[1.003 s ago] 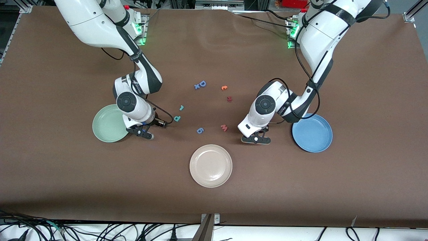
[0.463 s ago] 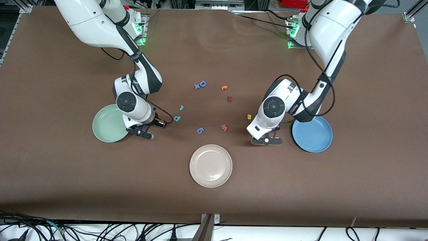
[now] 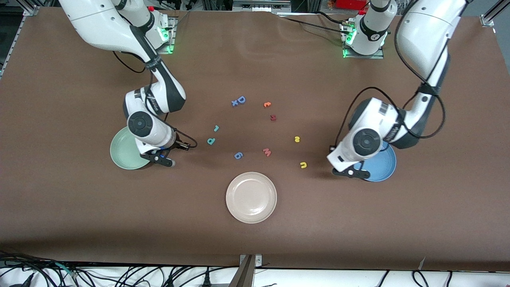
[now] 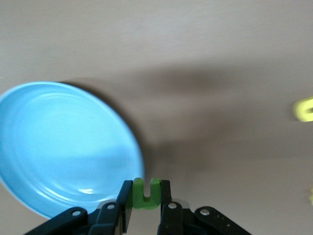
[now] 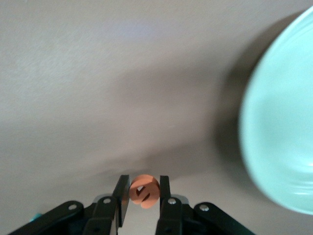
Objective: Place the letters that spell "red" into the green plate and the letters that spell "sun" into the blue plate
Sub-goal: 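Place the u and e on blue and green plates with both grippers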
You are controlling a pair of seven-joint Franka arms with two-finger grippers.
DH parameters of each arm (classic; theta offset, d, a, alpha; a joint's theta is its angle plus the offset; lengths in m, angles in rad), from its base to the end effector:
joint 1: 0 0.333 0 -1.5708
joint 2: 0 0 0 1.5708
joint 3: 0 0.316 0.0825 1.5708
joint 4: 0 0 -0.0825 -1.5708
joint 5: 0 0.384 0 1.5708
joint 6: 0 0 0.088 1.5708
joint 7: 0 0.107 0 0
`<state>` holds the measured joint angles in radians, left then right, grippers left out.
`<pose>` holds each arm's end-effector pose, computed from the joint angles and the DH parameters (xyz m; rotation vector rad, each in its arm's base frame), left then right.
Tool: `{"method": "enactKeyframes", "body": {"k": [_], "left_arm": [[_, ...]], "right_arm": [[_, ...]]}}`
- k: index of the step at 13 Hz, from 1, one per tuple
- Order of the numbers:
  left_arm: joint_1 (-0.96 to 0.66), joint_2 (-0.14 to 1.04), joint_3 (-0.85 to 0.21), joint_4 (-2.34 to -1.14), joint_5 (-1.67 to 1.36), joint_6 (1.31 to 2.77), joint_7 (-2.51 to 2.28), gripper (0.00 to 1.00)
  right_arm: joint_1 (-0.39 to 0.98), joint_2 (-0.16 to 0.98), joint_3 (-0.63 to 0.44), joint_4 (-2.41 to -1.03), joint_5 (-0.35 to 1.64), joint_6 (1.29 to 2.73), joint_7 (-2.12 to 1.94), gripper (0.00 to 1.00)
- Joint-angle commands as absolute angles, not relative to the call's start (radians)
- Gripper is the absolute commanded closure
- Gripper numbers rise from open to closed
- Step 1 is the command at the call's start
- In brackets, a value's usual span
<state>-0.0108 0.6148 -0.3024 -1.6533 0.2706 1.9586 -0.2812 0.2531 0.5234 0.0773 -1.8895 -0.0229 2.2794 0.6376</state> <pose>0.6305 -0.1652 0.2457 -2.9784 0.2113 0.3689 0.5871 0.1987 0.2170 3.0598 -0.4607 -0.1972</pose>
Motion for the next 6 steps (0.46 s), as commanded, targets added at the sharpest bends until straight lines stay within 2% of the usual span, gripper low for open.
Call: {"method": "enactKeyframes", "body": {"k": [1,6], "left_arm": [[0.049,0.603,-0.307,-1.675,0.244,1.947,-0.148,0.94],[0.107,0.652,-0.307,-1.684,0.245,1.963,-0.008,0.9]], "right_arm": [[0.241,0.471,0.02,-1.894,-0.025,2.188,0.499,0.87],[0.236,0.468,-0.084,-1.911,-0.023,2.175,0.292,0.87]]}}
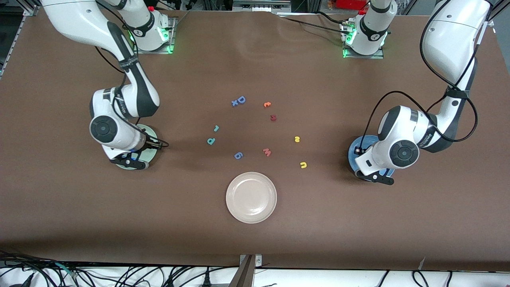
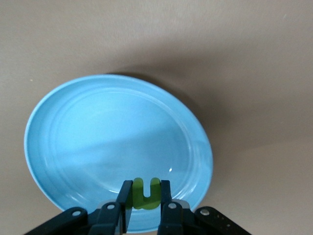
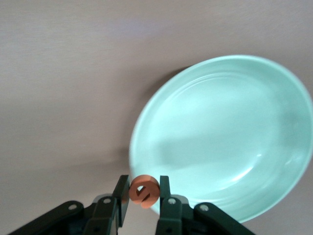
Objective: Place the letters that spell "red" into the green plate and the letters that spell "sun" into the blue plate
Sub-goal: 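Place the u and e on blue and green plates with both grippers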
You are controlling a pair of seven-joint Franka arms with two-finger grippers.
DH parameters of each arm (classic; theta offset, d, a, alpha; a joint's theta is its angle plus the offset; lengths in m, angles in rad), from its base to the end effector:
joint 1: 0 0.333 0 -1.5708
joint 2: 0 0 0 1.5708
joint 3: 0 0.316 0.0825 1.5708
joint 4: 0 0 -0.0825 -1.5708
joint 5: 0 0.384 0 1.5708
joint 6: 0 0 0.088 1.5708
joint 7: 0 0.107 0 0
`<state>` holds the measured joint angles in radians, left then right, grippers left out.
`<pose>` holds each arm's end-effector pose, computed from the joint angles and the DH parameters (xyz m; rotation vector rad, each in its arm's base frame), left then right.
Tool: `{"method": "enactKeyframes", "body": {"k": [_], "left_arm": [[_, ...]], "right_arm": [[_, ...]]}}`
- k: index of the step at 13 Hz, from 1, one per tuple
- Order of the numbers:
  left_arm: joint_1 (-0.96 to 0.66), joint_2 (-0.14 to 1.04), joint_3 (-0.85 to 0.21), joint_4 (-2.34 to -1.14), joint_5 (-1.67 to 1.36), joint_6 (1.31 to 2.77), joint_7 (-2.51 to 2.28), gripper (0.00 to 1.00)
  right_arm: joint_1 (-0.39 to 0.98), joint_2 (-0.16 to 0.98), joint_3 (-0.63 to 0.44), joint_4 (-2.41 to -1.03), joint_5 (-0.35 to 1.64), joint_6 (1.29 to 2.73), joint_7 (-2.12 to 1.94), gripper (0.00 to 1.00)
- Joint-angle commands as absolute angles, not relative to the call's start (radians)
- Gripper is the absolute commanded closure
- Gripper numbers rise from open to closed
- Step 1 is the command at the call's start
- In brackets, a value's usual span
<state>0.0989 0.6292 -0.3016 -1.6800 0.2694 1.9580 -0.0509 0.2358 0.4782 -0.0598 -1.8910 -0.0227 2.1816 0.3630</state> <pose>0.6349 -0.0955 0.2260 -2.9921 0.4030 0.4651 0.6027 0.1078 0.2371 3.0267 -0.2550 -0.2561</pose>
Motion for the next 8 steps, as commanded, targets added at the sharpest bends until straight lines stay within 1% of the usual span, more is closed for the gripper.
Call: {"method": "enactKeyframes", "body": {"k": [1,2,3,4,5,6,7,8], "left_arm": [[0.107,0.664,-0.307,-1.692,0.245,1.991,-0.008,0.88],[0.107,0.672,-0.307,-1.713,0.245,2.034,-0.009,0.87],[0.107,0.673,-0.307,-1.736,0.245,2.074,-0.009,0.86],[0.109,0.672,-0.307,-1.747,0.245,2.089,-0.009,0.79],[0.109,0.67,-0.307,-1.747,0.245,2.088,-0.018,0.34],[0.109,0.663,-0.307,-1.747,0.245,2.083,-0.021,0.01],[0.107,0.658,-0.307,-1.744,0.245,2.076,-0.021,0.0],[0.107,0.65,-0.308,-1.74,0.245,2.066,-0.023,0.0]], "right_arm": [[0.236,0.469,-0.106,-1.914,-0.021,2.175,0.247,0.86],[0.236,0.471,-0.121,-1.924,-0.021,2.175,0.22,0.84],[0.233,0.472,-0.124,-1.928,-0.021,2.18,0.213,0.76],[0.23,0.476,-0.124,-1.93,-0.02,2.184,0.213,0.62],[0.23,0.48,-0.124,-1.93,-0.02,2.187,0.213,0.62],[0.23,0.482,-0.124,-1.93,-0.018,2.187,0.215,0.56],[0.23,0.482,-0.124,-1.93,-0.017,2.187,0.216,0.35],[0.23,0.48,-0.123,-1.93,-0.015,2.187,0.221,0.32]]}}
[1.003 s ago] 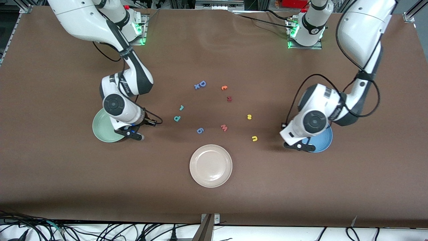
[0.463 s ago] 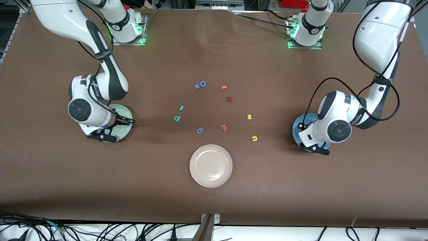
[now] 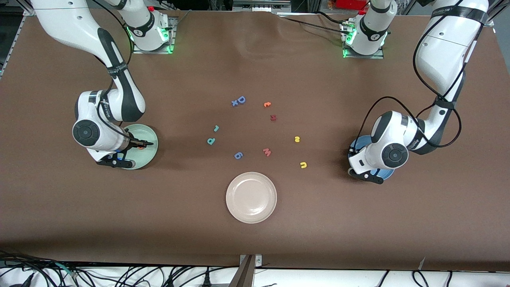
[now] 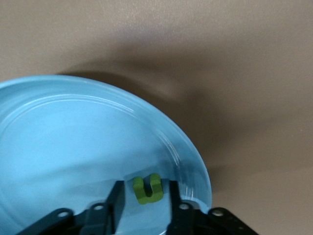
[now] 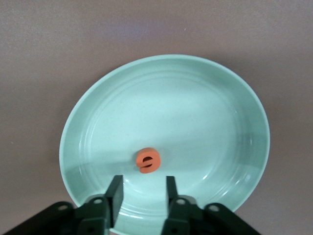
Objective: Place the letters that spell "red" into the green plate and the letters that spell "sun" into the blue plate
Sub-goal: 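Move both grippers back to the letters, left to yellow c, right to teal p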
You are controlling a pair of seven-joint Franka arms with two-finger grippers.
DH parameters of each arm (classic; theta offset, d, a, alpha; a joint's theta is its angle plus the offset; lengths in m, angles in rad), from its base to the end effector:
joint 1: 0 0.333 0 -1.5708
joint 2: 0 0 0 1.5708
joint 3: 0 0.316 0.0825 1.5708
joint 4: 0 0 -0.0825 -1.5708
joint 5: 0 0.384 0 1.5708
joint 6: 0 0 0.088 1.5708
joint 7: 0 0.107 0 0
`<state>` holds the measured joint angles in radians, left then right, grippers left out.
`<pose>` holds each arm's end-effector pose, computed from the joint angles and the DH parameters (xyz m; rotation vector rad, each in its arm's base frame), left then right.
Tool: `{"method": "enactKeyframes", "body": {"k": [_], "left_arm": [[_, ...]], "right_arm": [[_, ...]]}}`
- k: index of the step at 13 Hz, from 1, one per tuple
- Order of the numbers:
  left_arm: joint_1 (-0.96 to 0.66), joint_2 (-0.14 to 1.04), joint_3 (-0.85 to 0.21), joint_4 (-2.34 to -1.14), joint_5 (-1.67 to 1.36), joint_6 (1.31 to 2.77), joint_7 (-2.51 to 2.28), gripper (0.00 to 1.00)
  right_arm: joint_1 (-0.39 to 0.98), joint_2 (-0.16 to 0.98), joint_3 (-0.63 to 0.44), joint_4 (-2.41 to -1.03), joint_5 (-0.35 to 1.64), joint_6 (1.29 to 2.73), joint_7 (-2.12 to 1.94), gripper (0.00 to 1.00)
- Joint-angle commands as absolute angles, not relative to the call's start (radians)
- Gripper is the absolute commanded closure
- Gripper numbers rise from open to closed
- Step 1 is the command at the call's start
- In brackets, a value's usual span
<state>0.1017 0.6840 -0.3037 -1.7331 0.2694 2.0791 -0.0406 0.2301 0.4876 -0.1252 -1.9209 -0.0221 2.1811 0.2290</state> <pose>0.6244 -0.1020 0.1786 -3.0256 0.4467 0.4492 0.5978 0.0643 0.2215 3.0088 -0.1529 -0.3150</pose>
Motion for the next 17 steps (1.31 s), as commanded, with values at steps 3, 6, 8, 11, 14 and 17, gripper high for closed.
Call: {"method": "enactKeyframes", "body": {"k": [3,6,8,11,14,17], "left_arm": [[0.091,0.583,-0.319,-1.717,0.245,1.993,-0.023,0.0],[0.071,0.568,-0.377,-1.695,0.242,1.983,-0.099,0.0],[-0.007,0.595,-0.382,-1.655,0.258,1.988,-0.264,0.0],[-0.081,0.693,-0.379,-1.565,0.256,2.009,-0.371,0.0],[-0.104,0.759,-0.376,-1.532,0.258,2.145,-0.411,0.0],[-0.133,0.81,-0.37,-1.532,0.262,2.256,-0.413,0.1]], "right_arm": [[0.238,0.469,-0.082,-1.925,0.085,2.183,0.271,0.32],[0.251,0.48,0.026,-1.904,0.103,2.23,0.49,0.32],[0.284,0.497,0.057,-1.898,0.104,2.291,0.622,0.24],[0.366,0.541,0.058,-1.861,0.104,2.359,0.793,0.12],[0.422,0.59,0.058,-1.822,0.103,2.413,0.905,0.02],[0.443,0.613,0.058,-1.821,0.104,2.454,0.933,0.02]]}}
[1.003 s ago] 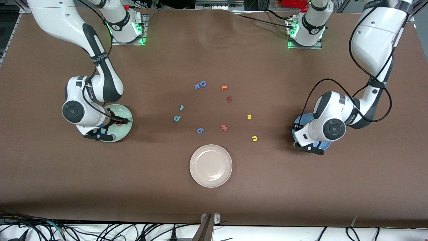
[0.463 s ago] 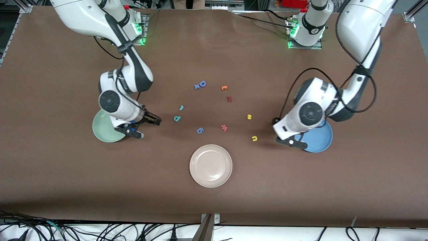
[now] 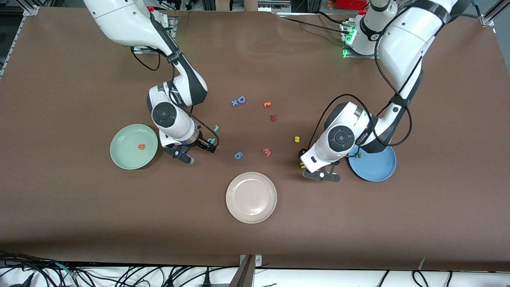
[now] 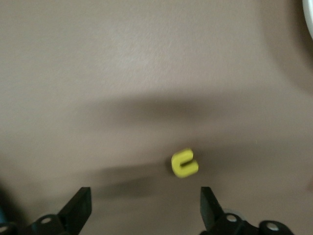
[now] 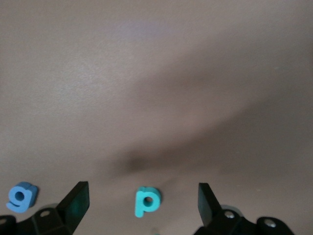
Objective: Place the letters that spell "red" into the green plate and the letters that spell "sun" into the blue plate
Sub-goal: 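Move both grippers back to the letters, left to yellow c, right to teal p, then grasp the yellow c with the left gripper while the right gripper grasps teal p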
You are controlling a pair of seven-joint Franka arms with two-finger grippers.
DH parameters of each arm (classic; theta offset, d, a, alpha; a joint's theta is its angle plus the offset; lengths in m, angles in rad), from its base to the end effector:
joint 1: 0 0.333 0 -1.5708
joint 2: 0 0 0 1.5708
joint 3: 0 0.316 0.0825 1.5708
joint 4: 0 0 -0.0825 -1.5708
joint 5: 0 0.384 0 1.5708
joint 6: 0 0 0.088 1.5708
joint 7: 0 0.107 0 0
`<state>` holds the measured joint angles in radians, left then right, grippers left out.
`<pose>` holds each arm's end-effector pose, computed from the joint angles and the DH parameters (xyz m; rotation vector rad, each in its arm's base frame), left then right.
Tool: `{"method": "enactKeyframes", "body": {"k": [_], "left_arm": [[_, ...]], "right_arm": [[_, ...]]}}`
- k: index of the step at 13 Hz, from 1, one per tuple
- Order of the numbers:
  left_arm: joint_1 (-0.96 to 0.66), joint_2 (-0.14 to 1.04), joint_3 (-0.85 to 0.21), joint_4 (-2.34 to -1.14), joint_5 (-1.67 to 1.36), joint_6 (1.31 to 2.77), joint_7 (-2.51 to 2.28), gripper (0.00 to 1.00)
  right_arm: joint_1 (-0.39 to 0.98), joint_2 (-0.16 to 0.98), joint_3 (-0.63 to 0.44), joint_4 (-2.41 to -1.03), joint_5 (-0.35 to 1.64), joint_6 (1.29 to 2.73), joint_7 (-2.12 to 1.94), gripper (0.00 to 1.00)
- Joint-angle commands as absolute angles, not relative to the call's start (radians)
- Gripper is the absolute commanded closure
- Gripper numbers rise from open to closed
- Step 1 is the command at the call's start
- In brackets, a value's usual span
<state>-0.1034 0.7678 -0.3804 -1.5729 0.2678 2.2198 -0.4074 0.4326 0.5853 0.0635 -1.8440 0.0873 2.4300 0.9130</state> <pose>0.6328 -0.2822 0.2066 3.1037 -0.2426 -0.1188 0.5682 0.3051 0.2079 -2.9765 0.7499 0.0905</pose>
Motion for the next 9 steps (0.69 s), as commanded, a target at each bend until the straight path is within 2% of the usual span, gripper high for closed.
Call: {"method": "enactKeyframes", "body": {"k": [1,4,5,7,9], "left_arm": [[-0.152,0.816,-0.347,-1.532,0.271,2.281,-0.414,0.1],[-0.178,0.825,-0.336,-1.532,0.281,2.293,-0.414,0.11],[-0.187,0.827,-0.334,-1.534,0.284,2.295,-0.414,0.18],[-0.187,0.845,-0.334,-1.536,0.284,2.295,-0.414,0.42],[-0.184,0.844,-0.334,-1.537,0.285,2.293,-0.414,0.59]], "right_arm": [[0.452,0.627,0.058,-1.822,0.104,2.479,0.949,0.02],[0.454,0.644,0.06,-1.832,0.106,2.479,0.954,0.02],[0.456,0.646,0.06,-1.835,0.106,2.479,0.965,0.02],[0.459,0.644,0.064,-1.842,0.106,2.47,1.0,0.02],[0.454,0.644,0.075,-1.855,0.107,2.468,1.015,0.03]]}}
